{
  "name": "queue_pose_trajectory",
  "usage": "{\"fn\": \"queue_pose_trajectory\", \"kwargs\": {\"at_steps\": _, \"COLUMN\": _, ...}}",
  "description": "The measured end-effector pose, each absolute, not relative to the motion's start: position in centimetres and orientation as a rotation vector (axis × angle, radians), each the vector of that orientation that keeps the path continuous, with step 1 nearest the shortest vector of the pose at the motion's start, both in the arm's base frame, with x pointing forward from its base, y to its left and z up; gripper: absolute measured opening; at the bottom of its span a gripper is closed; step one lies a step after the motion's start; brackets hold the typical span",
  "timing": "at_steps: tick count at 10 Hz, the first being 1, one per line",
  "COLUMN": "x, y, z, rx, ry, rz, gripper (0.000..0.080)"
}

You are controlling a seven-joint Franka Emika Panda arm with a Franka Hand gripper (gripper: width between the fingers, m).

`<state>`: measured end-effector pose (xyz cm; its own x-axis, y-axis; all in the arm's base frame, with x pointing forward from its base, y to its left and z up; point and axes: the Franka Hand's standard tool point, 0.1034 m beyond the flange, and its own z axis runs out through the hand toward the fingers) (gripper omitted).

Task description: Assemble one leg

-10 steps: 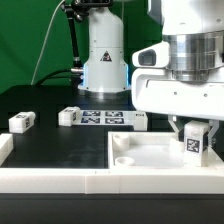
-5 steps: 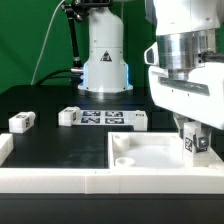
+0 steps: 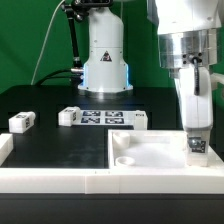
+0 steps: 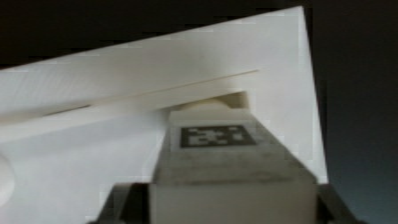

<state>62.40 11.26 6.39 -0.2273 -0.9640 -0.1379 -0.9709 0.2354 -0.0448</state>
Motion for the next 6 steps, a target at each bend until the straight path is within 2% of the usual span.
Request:
{"fn": "queue_pose_trajectory", "kwargs": {"at_steps": 3, "x": 62.37, "y": 11.28, "z": 6.34, "rx": -1.931, "ry": 2.302, "rz": 0.069, "gripper": 0.0302}}
{"fn": "queue_pose_trajectory", "kwargs": {"at_steps": 4, "x": 62.37, "y": 11.33, "z": 6.38, "rx": -1.985, "ry": 2.258, "rz": 0.066, "gripper": 0.0482}}
{"fn": "queue_pose_trajectory", "kwargs": {"at_steps": 5, "x": 62.33, "y": 11.49, "z": 6.40, "rx": -2.095, "ry": 2.158, "rz": 0.063, "gripper": 0.0606}}
{"fn": "queue_pose_trajectory", "kwargs": {"at_steps": 6, "x": 62.32, "y": 11.57, "z": 6.40, "rx": -2.203, "ry": 2.044, "rz": 0.052, "gripper": 0.0606}}
